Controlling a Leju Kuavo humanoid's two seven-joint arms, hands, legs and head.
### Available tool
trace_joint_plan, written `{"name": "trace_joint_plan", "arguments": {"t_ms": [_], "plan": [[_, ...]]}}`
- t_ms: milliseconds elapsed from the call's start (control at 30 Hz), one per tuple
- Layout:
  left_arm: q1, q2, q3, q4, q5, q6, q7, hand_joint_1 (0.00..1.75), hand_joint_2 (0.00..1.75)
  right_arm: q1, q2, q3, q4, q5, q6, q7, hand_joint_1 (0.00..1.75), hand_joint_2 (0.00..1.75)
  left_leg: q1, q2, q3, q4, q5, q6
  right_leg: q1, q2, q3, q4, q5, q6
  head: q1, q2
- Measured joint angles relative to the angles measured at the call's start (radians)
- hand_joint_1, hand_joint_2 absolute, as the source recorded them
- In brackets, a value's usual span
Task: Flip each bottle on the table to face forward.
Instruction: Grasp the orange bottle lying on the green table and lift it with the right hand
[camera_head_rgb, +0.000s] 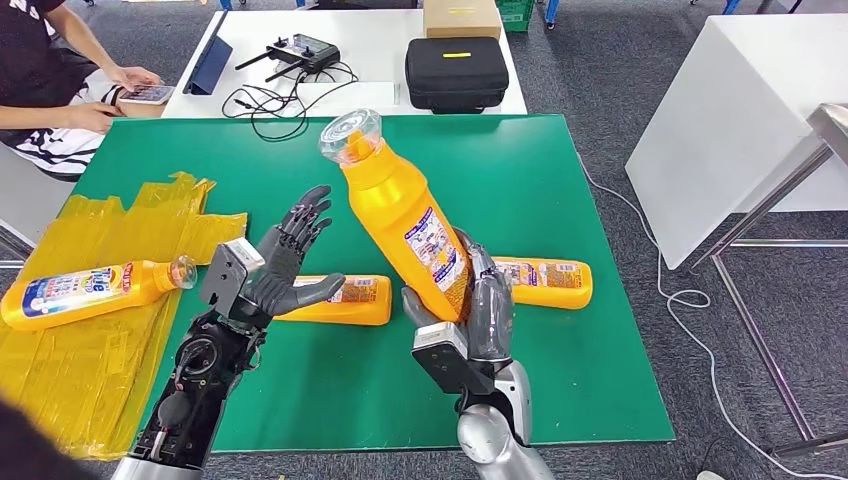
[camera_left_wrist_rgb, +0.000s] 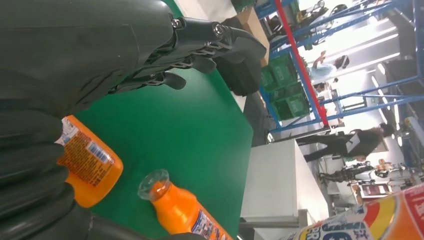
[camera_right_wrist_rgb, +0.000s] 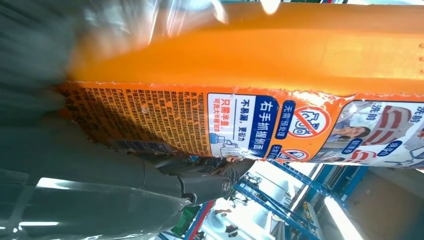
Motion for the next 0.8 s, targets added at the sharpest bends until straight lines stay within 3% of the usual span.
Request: {"name": "trace_joint_plan", "arguments": {"t_ms": [500,600,800], "plan": [[-0.001,0.0,-0.011,0.027,0.023,-0.025,0.001,0.0,1.75,-0.006,-0.001,0.001,0.014,-0.003,-0.002,-0.002,1.75,1.75,0.0,0.0,0.0,0.0,0.0,0.0,0.0,0.0,0.0,0.0,0.0,0.0,0.0,0.0],[0.0,0.0,-0.02,0.027,0.106,-0.12,-0.002,0.0,1.75,-0.012,-0.003,0.005,0.022,-0.014,-0.009,-0.005,1.75,1.75,0.0,0.0,0.0,0.0,0.0,0.0,0.0,0.0,0.0,0.0,0.0,0.0,0.0,0.0],[0.016,0.002,-0.028,0.009,0.389,-0.404,-0.014,0.0,1.75,-0.029,-0.006,0.011,0.048,-0.027,-0.019,-0.015,1.75,1.75,0.0,0.0,-0.001,0.0,0.0,0.0,0.0,0.0,0.0,0.0,0.0,0.0,0.0,0.0]]}}
